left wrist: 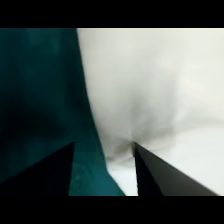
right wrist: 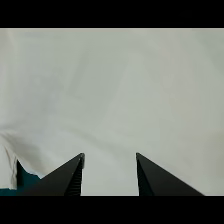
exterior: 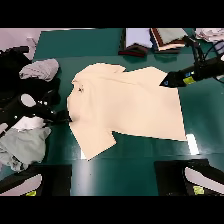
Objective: Fold the shirts.
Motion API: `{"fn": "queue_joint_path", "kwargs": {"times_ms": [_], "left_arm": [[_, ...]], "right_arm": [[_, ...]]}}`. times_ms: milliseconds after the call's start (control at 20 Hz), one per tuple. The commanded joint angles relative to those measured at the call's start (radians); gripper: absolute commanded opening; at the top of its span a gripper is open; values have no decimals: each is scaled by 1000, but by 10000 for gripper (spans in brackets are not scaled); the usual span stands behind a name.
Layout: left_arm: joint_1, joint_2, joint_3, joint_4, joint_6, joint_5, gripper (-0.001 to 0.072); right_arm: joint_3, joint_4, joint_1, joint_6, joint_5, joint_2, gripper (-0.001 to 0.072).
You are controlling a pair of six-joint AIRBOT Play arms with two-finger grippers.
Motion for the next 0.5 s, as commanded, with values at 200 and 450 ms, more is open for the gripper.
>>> {"fn": "queue_joint_path", "kwargs": {"times_ms": [200,450], "left_arm": [[-73,2,-55,-176,72,79,30],[-73,78,56,-91,91,9,26]], "right_arm": [[-47,-12,-32,0,50,42,384],[-309,-174,-284,3,90,116,384]]}}
